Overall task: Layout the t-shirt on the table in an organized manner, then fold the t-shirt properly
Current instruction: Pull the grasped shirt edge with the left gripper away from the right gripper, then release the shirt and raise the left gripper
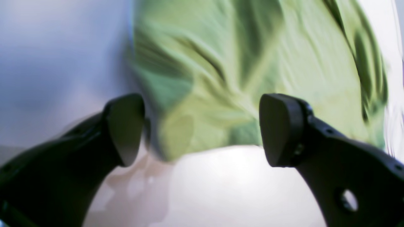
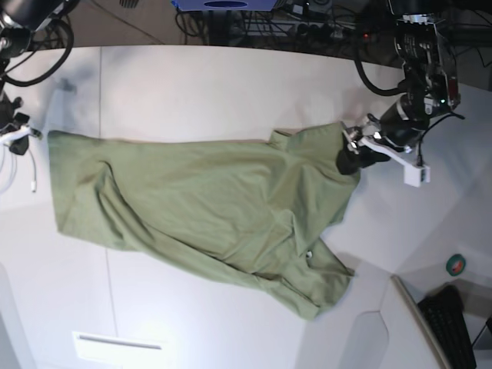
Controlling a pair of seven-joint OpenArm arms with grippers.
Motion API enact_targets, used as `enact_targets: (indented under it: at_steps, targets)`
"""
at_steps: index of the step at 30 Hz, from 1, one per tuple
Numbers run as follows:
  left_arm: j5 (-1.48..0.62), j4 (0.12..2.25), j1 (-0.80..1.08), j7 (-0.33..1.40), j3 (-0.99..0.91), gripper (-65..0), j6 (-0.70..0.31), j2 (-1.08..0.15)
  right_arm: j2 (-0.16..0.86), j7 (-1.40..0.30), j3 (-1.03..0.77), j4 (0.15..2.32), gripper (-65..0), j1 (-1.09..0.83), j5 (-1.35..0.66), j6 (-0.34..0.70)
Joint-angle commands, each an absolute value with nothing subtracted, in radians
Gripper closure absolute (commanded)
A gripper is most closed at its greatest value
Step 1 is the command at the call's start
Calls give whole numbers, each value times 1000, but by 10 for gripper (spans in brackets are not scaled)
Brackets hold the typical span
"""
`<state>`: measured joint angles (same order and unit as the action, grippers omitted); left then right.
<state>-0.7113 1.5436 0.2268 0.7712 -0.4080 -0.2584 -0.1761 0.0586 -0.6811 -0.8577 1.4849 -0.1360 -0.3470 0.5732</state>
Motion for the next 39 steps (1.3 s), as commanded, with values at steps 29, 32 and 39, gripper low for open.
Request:
enact_targets:
  at_steps: [29,32,39]
  targets:
    - [-720,1415,294,710,-739,-548,-651,-131,117,-816,-993,924,-417,13,-716,415]
    - [-719,1415,292,710,-736,-548,-651,-131,113,-771,-986,897,-417,19,-714,403]
    - [-719,1415,286,710,-733,-548,-648,-131,116,-766,-983,852,-417,53,-714,403]
